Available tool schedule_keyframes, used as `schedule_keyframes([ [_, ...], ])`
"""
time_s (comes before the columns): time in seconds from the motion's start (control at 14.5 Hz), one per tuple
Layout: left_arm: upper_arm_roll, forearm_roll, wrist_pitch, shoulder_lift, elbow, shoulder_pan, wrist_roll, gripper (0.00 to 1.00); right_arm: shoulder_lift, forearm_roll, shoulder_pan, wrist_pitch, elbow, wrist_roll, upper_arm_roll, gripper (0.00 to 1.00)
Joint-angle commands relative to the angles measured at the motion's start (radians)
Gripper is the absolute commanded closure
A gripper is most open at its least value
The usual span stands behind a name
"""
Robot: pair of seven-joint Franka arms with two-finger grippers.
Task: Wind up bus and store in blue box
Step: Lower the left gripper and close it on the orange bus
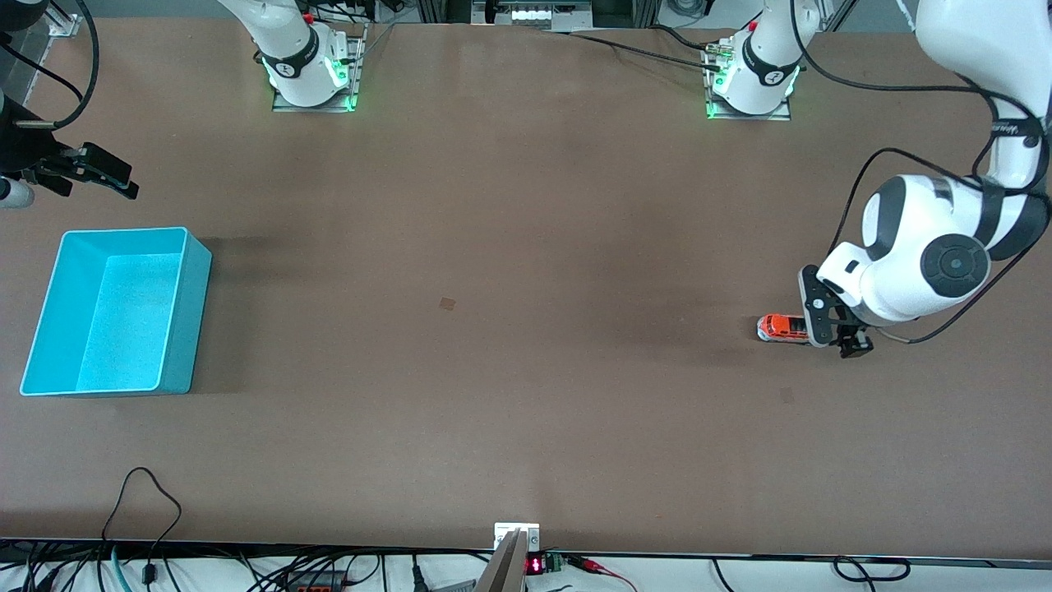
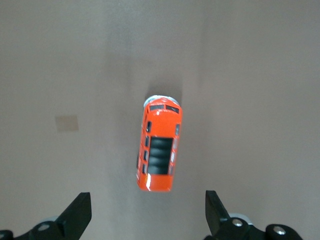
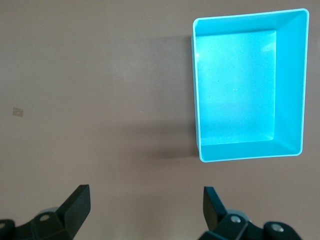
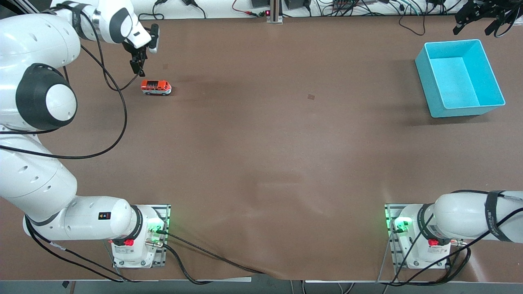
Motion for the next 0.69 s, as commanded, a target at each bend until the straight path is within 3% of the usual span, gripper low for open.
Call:
schedule_keyframes([
  [0.0,-0.004,0.023,0.170,0.001,-0.117,0.022,0.059,0.00,-0.026,-0.005,0.006,-0.002,-0.019,0.006,-0.003,0.00],
  [0.14,-0.004,0.023,0.293,0.002,-0.196,0.029,0.059,0.00,-0.026,-0.005,0.006,-0.005,-0.019,0.004,-0.003,0.00],
  [0.28,-0.004,0.022,0.327,0.004,-0.233,0.037,0.056,0.00,-0.026,-0.005,0.006,-0.004,-0.019,0.004,-0.001,0.00],
  [0.62,-0.007,0.023,0.424,0.042,-0.265,0.057,0.058,0.00,-0.019,-0.008,0.006,0.004,-0.019,0.006,0.000,0.00],
])
